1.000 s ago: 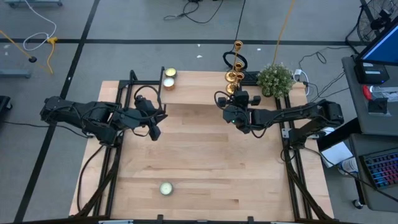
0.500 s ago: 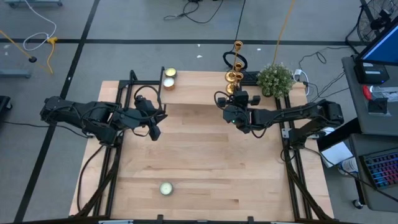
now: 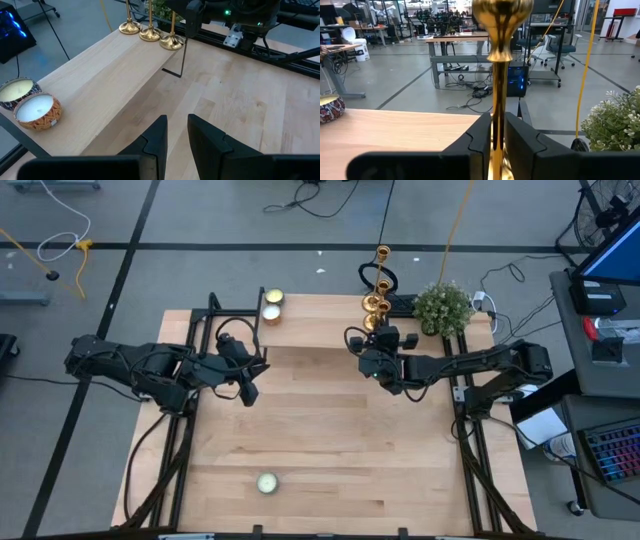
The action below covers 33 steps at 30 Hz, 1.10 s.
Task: Pick & Place candle stick holders
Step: Put the gold candle holder on the shelf aligned with the other gold candle holder, then put the white patterned scented candle on the shelf aligned with the yellow patterned scented candle
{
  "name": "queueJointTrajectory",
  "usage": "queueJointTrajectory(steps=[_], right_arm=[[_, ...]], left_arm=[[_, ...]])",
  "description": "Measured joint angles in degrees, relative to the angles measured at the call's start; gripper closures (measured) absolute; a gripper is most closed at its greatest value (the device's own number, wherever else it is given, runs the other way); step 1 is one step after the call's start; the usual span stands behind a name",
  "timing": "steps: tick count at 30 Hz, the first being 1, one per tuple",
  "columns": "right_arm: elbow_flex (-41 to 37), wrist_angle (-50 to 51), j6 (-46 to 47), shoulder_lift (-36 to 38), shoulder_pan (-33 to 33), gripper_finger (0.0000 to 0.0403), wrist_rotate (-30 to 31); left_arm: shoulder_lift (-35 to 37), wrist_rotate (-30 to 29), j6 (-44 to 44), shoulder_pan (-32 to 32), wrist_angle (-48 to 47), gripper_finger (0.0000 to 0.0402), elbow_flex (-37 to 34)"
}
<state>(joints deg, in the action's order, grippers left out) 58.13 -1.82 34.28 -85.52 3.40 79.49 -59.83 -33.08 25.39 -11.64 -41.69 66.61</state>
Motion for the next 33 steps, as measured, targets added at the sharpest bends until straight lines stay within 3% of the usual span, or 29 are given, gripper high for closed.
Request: queueJointTrajectory(steps=[25, 33], right_arm=[[0.0, -0.1, -0.6, 0.0, 0.0, 0.035, 0.3], [0.0, -0.1, -0.5, 0.0, 0.0, 0.0283, 0.0]], left_arm=[[0.0, 0.0, -0.2, 0.0, 0.0, 0.0321, 0.0], [0.0, 0.1, -0.4, 0.0, 1.0, 0.0321, 0.0]])
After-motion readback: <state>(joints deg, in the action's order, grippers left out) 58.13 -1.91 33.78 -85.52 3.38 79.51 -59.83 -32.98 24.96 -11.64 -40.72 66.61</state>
